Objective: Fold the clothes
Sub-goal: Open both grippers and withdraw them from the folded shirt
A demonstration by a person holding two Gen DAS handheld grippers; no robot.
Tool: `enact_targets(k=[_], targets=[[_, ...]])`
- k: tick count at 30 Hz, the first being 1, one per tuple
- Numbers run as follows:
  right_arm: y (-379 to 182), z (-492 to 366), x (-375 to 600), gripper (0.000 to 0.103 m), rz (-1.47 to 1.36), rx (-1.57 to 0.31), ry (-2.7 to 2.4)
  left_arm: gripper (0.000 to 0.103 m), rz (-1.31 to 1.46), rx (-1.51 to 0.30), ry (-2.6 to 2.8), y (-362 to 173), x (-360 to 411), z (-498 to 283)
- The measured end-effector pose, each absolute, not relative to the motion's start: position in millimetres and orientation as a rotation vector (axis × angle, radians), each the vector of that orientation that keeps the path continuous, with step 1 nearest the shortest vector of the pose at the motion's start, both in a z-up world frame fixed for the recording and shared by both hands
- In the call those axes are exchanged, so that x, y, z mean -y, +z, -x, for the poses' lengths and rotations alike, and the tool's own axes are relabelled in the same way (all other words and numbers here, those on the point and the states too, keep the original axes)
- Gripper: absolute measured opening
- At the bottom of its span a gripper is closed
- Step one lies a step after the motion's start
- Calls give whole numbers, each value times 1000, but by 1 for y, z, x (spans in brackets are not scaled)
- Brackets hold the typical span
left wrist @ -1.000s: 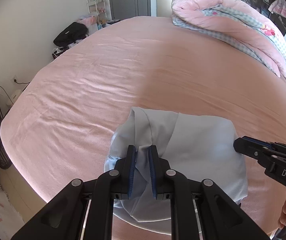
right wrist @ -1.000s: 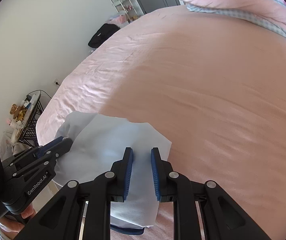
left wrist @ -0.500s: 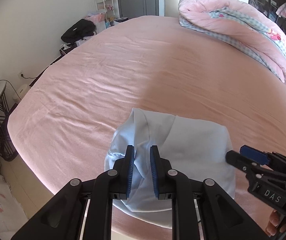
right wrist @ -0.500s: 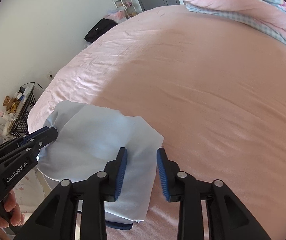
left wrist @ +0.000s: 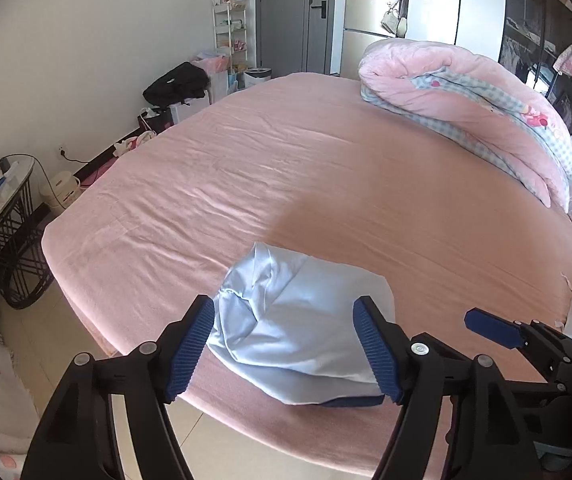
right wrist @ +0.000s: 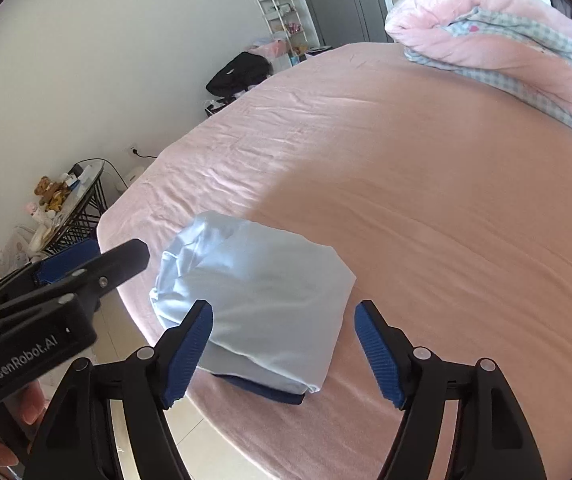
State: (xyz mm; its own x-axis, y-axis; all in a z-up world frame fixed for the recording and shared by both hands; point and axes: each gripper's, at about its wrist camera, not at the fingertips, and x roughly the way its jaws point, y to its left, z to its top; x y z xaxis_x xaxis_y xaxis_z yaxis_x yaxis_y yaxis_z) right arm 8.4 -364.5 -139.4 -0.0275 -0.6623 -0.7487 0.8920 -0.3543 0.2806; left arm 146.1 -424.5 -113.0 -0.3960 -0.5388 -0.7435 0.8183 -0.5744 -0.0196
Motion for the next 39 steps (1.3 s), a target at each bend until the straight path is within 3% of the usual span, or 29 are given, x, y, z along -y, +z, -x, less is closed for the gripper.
enact_targets(k=[8, 39], targets=[[-116, -20, 318, 74, -944, -406, -1700, 73, -881, -335, -2008, -89, 378, -159], [-45, -41, 196, 74, -900, -515, -1764, 73, -871, -341, -1982, -41, 267, -210]])
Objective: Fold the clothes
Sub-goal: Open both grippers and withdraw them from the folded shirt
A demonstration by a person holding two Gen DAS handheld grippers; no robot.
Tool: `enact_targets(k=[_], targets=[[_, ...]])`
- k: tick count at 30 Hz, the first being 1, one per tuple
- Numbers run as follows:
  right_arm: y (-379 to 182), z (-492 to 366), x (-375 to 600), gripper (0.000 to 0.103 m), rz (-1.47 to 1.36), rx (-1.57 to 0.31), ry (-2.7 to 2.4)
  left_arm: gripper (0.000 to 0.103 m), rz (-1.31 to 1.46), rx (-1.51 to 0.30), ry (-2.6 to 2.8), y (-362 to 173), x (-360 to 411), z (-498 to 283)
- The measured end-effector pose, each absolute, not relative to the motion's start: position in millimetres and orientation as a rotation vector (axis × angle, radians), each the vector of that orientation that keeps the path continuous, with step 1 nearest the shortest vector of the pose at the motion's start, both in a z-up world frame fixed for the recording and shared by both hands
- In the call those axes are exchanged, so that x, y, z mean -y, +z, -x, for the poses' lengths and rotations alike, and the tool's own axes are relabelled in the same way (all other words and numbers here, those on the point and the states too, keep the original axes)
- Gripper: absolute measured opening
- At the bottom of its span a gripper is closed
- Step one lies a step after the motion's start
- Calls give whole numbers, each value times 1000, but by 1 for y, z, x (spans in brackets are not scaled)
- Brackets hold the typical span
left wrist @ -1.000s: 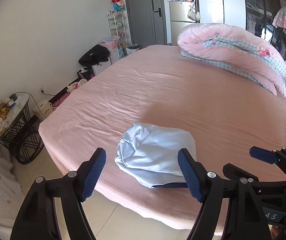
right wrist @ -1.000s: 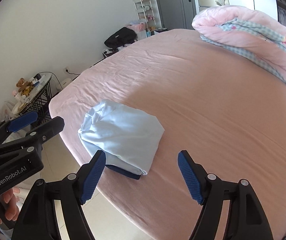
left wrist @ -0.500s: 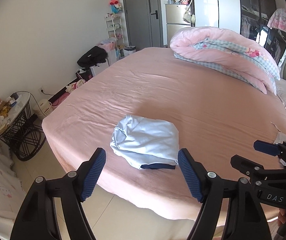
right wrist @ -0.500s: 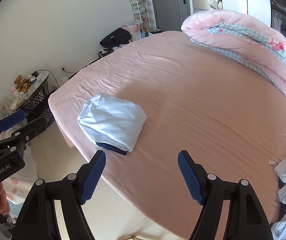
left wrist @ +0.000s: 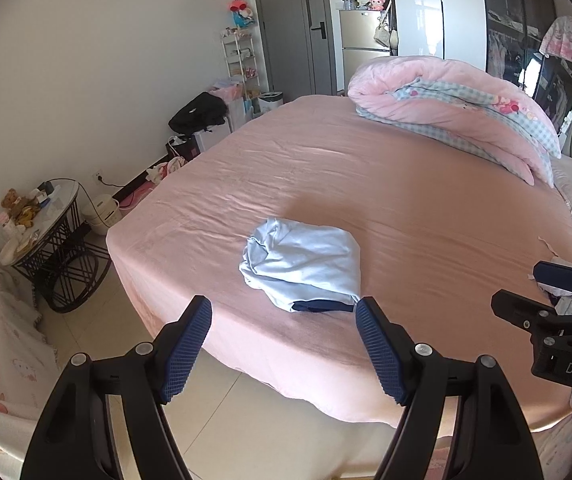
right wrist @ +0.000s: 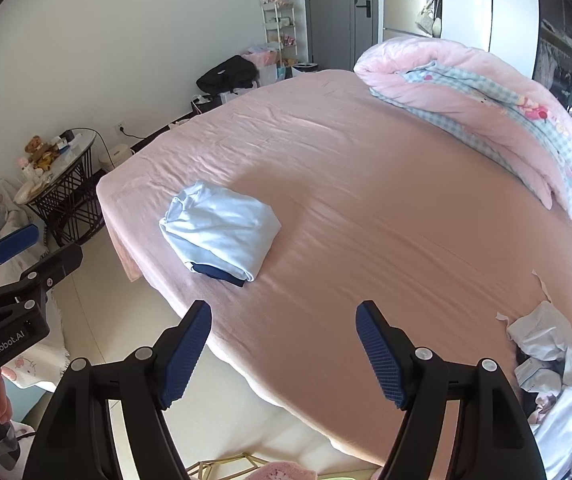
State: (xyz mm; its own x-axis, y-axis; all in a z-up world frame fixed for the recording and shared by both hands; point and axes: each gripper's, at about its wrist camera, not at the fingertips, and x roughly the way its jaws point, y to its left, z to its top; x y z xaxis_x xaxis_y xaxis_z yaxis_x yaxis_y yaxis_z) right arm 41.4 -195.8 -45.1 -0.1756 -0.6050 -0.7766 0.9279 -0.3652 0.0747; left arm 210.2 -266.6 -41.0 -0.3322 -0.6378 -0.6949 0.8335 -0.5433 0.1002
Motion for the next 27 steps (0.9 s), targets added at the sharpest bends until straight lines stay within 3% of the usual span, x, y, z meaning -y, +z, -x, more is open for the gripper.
enact_targets(k=[27], targets=[[-26, -75, 173, 75, -798, -561, -1791, 74, -893, -282, -2044, -39, 221, -212]])
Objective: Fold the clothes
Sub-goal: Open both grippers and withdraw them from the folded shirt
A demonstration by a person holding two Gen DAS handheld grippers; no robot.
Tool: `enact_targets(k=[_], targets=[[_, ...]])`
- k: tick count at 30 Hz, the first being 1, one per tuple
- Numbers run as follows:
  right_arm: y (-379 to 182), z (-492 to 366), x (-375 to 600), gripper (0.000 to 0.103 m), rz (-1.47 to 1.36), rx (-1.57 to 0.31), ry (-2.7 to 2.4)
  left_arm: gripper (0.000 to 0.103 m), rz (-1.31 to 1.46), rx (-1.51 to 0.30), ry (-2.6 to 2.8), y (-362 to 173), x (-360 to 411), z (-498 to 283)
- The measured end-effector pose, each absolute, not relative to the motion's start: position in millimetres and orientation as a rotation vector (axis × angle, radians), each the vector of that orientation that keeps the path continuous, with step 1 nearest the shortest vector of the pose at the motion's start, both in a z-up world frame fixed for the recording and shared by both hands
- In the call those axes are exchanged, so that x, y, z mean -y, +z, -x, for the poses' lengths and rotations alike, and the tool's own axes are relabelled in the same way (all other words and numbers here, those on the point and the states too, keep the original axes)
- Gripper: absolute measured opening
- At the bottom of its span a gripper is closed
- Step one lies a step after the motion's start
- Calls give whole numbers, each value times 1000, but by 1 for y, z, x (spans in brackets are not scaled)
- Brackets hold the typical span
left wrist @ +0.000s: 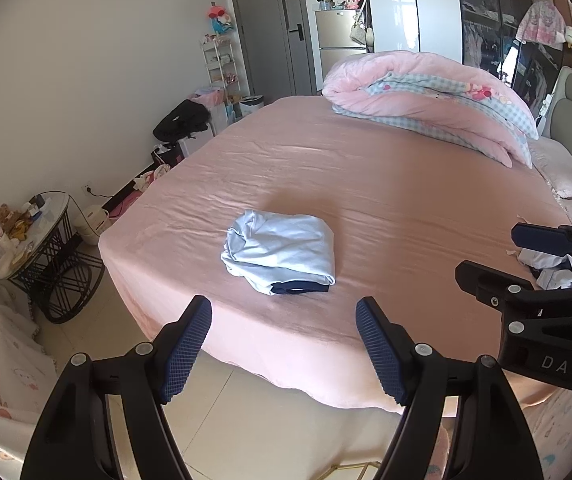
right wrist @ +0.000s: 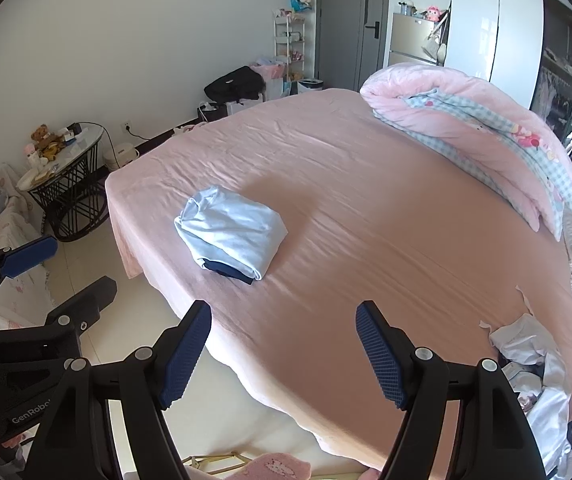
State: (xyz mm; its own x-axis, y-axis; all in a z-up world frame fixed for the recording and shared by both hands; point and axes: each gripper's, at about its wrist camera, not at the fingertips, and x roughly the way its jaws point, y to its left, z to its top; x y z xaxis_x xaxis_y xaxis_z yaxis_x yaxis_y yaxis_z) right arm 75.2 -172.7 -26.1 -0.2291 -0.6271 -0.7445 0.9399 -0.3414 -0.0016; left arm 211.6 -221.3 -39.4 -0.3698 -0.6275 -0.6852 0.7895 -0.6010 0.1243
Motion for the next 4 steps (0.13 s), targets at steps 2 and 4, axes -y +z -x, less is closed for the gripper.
enact_targets(k=[2, 4], targets=[[-27, -75, 173, 75, -803, -560, -1786, 74, -889, -275, -2050, -40, 219, -212], [-28, -74, 173, 75, -808, -558, -1781, 74, -881, -261, -2051, -39, 217, -213]])
